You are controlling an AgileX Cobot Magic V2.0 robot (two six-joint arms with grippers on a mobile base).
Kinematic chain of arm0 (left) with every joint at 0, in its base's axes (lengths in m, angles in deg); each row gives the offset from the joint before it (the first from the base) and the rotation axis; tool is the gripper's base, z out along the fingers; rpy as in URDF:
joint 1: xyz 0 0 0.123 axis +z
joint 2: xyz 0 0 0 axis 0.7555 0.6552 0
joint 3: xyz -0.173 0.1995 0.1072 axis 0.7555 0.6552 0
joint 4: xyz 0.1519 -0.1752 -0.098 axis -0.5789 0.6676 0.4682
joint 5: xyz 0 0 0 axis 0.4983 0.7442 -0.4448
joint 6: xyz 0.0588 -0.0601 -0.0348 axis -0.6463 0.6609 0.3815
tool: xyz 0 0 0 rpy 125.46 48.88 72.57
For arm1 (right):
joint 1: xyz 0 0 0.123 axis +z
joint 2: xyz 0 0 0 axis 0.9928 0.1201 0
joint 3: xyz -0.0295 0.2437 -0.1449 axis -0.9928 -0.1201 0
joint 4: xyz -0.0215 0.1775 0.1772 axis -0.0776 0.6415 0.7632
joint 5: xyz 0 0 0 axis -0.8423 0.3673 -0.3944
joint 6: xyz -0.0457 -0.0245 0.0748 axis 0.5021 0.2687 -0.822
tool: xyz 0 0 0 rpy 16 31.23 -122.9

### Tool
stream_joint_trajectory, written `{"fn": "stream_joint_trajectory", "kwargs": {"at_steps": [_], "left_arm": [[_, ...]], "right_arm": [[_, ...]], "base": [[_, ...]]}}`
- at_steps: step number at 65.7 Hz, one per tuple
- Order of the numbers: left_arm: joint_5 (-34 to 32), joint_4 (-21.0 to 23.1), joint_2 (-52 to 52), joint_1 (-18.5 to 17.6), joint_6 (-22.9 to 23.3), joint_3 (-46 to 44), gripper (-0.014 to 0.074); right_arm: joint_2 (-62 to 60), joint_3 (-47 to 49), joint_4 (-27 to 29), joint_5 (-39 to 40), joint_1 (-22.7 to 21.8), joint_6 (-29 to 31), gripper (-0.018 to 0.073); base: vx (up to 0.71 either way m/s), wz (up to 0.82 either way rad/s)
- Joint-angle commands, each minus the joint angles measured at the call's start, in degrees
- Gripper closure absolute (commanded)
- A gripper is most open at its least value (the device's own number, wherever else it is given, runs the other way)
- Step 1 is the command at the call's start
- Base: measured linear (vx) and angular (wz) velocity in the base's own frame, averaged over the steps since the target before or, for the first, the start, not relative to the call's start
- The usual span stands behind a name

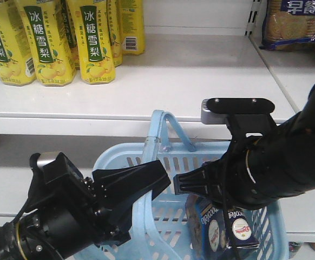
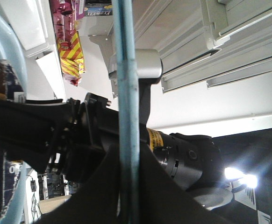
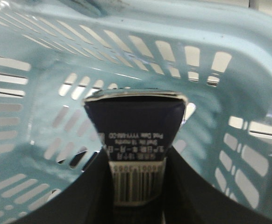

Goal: Left arm holds basket, right arm returns cookies
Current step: 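Close the right gripper on the top of the cookie box, then lift the cookie box out of the basket with the right gripper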

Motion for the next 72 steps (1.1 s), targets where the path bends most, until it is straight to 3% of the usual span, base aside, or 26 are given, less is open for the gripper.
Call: {"fn": "stream_joint_trajectory", "kwargs": {"at_steps": [1,38,72], "left_arm": [[-6.02,4.07,-1.73,0.19,-1.26,-2.05,0.0599],[-6.02,4.07,-1.73,0.19,-1.26,-2.05,0.0599],[-6.02,4.07,-1.73,0.19,-1.26,-2.05,0.0599]], "right_arm": [[-2.96,1.45,-1.47,2.01,-0.10,0.77,0.0565],[-11.04,1.45,-2.40,3.30,-0.11,0.71,0.0565],[-22.20,1.47,-1.76,10.33,-0.11,0.32,0.0565]], "base": [[0.00,0.00],[0.00,0.00],[0.00,0.00]]}}
